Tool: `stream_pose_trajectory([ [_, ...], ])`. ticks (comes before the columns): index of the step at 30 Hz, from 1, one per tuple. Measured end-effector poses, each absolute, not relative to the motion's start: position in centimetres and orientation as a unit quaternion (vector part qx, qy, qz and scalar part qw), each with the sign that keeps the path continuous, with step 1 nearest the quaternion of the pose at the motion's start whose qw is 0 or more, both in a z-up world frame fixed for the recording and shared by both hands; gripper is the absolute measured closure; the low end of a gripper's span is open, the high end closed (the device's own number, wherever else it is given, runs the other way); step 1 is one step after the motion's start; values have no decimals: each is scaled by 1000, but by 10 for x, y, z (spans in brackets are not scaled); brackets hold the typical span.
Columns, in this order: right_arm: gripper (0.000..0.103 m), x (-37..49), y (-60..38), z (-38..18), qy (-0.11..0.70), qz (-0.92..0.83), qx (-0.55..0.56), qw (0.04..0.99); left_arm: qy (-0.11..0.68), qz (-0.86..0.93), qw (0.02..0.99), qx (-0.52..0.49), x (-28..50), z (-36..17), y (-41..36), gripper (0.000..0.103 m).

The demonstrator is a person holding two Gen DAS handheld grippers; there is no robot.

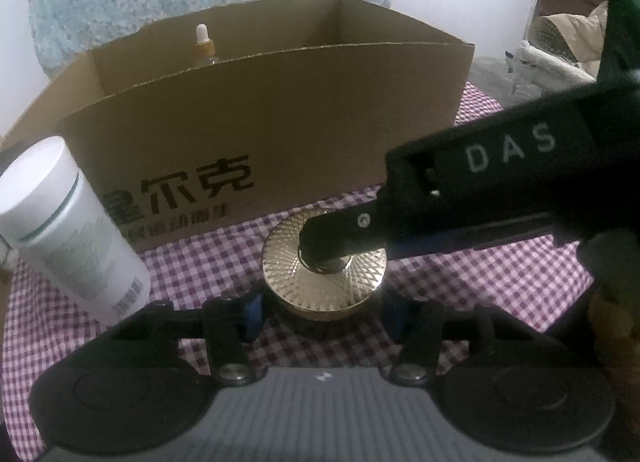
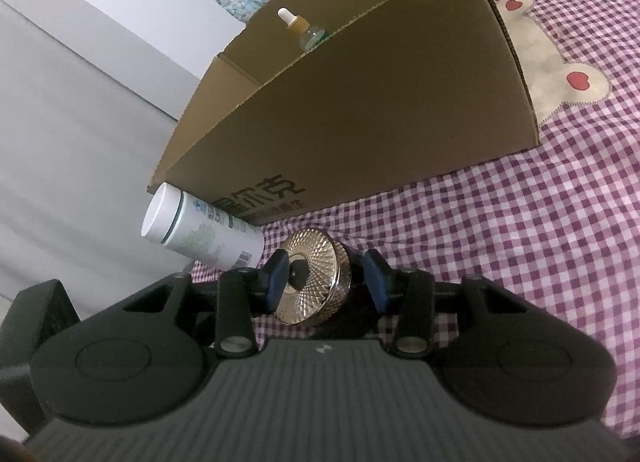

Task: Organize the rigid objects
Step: 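Grasp the gold round tin by its lid with the right gripper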

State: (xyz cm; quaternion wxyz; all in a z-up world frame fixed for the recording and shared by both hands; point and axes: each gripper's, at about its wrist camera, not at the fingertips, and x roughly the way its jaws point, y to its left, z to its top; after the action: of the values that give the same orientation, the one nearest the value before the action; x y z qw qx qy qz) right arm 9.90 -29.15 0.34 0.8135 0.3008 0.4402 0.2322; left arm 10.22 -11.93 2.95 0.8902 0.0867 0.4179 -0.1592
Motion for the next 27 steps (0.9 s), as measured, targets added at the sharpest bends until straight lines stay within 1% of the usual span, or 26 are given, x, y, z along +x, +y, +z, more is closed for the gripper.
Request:
stream_pose_trajectory([
  [10,61,88,-298,1,443,231,307,810,428,-157,886,81,81,32,-123,46],
  [27,55,88,-295,-2,445,233,307,808,427,-154,886,89,87,30,-127,46],
])
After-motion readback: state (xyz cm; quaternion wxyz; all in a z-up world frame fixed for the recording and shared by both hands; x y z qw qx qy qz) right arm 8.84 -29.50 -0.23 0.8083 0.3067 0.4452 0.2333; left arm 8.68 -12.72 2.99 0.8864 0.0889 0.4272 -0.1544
